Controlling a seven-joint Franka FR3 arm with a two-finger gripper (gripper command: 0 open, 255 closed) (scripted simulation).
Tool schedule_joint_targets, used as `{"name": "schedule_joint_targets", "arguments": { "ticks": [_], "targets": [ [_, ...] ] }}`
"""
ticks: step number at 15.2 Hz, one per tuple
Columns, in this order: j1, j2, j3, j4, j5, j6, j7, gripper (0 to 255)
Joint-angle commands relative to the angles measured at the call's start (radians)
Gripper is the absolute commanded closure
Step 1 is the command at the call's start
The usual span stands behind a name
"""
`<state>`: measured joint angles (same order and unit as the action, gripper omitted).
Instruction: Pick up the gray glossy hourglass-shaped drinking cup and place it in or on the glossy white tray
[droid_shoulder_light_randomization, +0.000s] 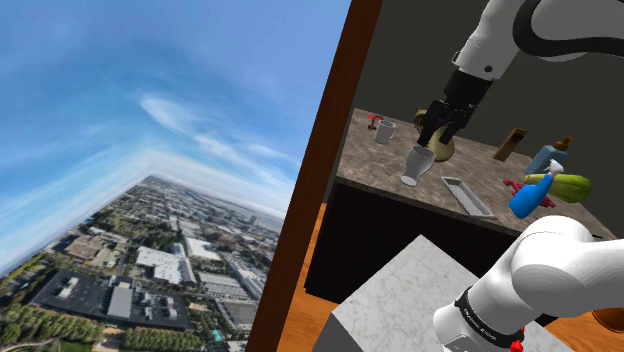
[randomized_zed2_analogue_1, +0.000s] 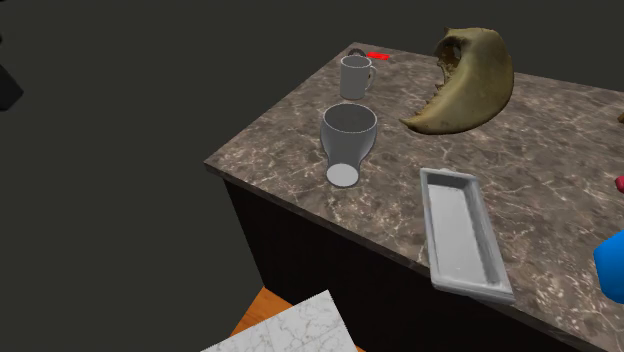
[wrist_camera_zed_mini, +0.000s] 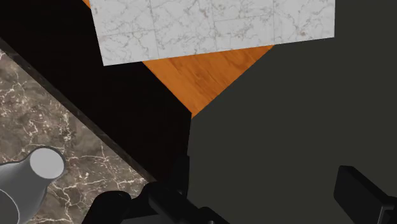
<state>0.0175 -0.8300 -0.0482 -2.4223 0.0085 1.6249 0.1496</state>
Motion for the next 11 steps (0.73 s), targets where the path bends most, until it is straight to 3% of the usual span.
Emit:
{"name": "schedule_joint_targets", "arguments": {
  "ticks": [1,11],
  "targets": [
    [0.000,0.000,0.000,0.000,0.000,0.000,0.000,0],
    [-0.051,0.130,-0.246,-0.040,-0.106,0.201,-0.268,0]
  ]
}}
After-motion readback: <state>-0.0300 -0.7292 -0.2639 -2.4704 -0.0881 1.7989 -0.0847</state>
